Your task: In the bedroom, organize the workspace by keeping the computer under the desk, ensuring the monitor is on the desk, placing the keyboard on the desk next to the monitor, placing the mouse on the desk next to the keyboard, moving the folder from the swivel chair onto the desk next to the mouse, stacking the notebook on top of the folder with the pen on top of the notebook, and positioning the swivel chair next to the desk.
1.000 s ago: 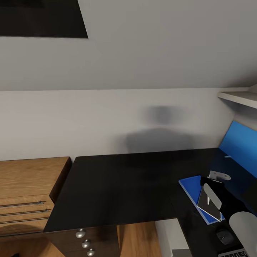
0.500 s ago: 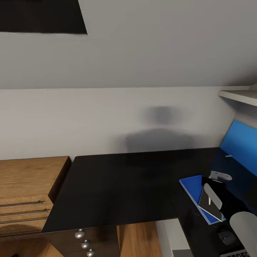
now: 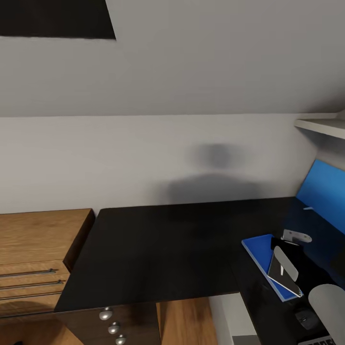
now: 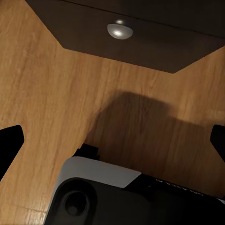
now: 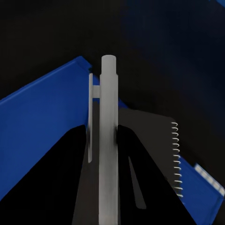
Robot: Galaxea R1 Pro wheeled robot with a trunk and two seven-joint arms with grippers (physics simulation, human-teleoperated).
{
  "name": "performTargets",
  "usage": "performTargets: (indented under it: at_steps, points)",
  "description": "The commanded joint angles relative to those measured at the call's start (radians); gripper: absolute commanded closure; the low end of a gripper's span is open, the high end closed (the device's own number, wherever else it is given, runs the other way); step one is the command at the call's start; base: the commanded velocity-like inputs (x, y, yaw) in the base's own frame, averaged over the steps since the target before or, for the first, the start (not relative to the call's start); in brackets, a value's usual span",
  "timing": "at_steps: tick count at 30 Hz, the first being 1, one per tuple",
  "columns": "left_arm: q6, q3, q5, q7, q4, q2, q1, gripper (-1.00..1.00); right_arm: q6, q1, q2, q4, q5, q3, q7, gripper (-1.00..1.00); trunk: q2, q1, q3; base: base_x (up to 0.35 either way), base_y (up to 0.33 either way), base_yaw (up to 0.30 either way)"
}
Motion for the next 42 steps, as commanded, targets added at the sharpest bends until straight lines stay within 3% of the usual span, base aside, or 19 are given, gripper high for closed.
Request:
performTargets:
  at_steps: [1,9,26,27,42]
  points:
    - [-0.003,0.003,0.006,0.0,0.0,-0.001,0.0,-1.0,0.004,-0.001,-0.002,-0.002,-0.008,0.007,-0.009,1.0,-0.008,0.004,-0.005,0.0,0.0,0.0]
    - [-0.003,0.003,0.006,0.0,0.0,-0.001,0.0,-1.0,0.004,-0.001,-0.002,-0.002,-0.009,0.007,-0.009,1.0,-0.064,0.035,-0.03,0.0,0.0,0.0]
    - [-0.003,0.003,0.006,-0.001,0.0,-0.001,0.0,-1.0,0.004,-0.001,-0.002,-0.002,-0.008,0.007,-0.009,1.0,-0.064,0.035,-0.03,0.0,0.0,0.0]
    - [-0.003,0.003,0.006,-0.001,0.0,-0.001,0.0,-1.0,0.004,-0.001,-0.002,-0.002,-0.008,0.007,-0.009,-1.0,-0.064,0.035,-0.03,0.0,0.0,0.0]
    - [-0.003,0.003,0.006,-0.003,0.0,0.0,0.0,-1.0,0.004,-0.001,-0.002,-0.004,-0.009,0.007,-0.009,-1.0,-0.064,0.035,-0.03,0.0,0.0,0.0]
